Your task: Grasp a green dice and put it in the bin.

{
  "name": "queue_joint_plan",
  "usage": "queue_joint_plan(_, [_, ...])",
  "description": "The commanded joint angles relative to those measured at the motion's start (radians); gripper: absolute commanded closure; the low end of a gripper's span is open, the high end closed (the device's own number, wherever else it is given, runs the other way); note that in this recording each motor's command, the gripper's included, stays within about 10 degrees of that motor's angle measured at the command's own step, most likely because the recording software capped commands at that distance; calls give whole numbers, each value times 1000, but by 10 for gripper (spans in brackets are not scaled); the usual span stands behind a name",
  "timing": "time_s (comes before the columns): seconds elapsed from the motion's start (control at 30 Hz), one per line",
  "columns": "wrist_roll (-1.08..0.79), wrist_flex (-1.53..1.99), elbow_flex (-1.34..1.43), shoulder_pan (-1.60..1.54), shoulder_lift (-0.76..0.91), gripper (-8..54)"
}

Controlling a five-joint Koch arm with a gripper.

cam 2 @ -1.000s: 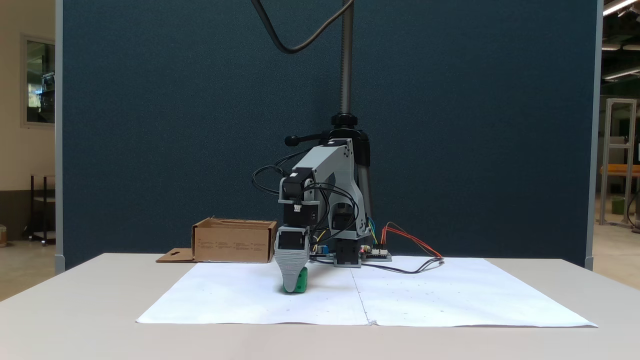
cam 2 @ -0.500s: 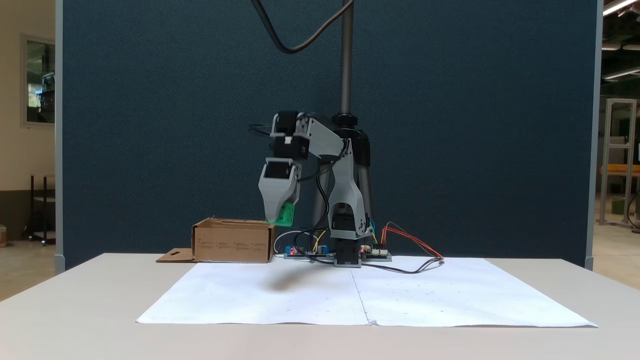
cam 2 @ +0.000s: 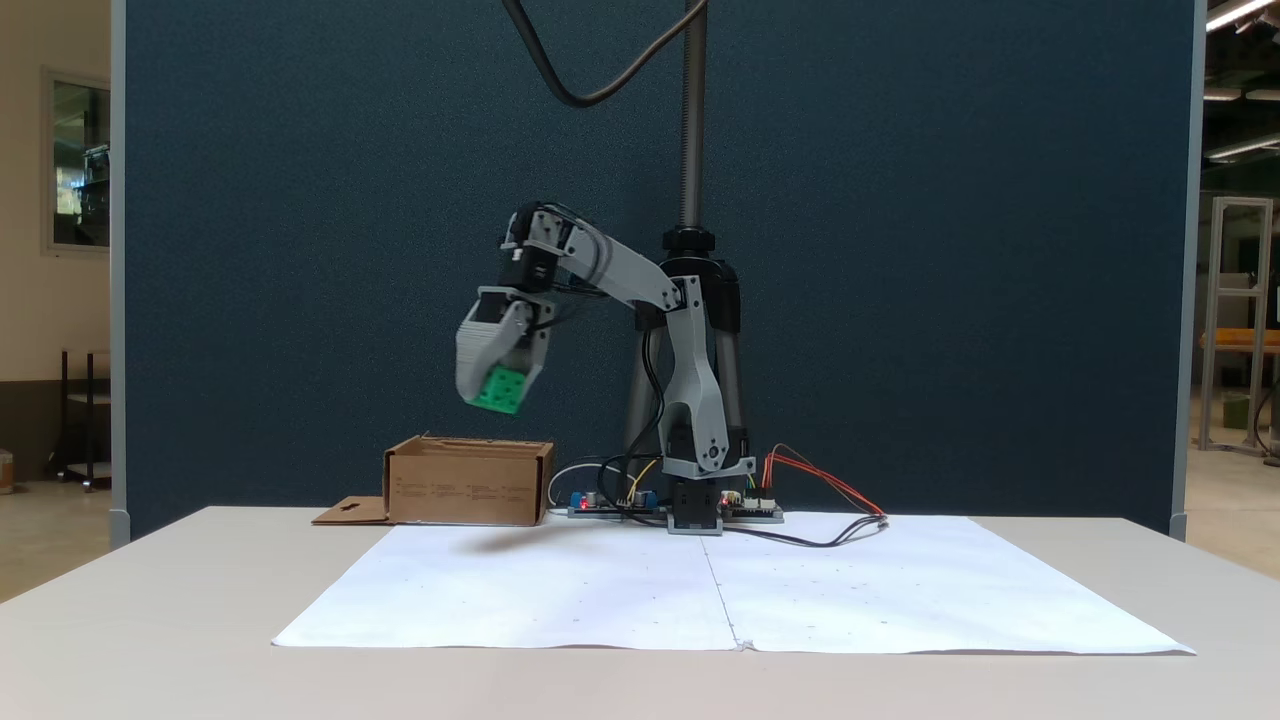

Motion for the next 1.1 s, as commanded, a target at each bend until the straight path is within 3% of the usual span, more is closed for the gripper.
queue_joint_plan(0.0, [31, 41, -43, 117, 67, 338])
queue_joint_plan(0.37, [-78, 34, -41, 598, 60, 338])
queue_joint_plan(0.53, [-80, -21, -43, 713, -18, 338])
queue_joint_plan(1.07, [-87, -172, 192, 723, -95, 330])
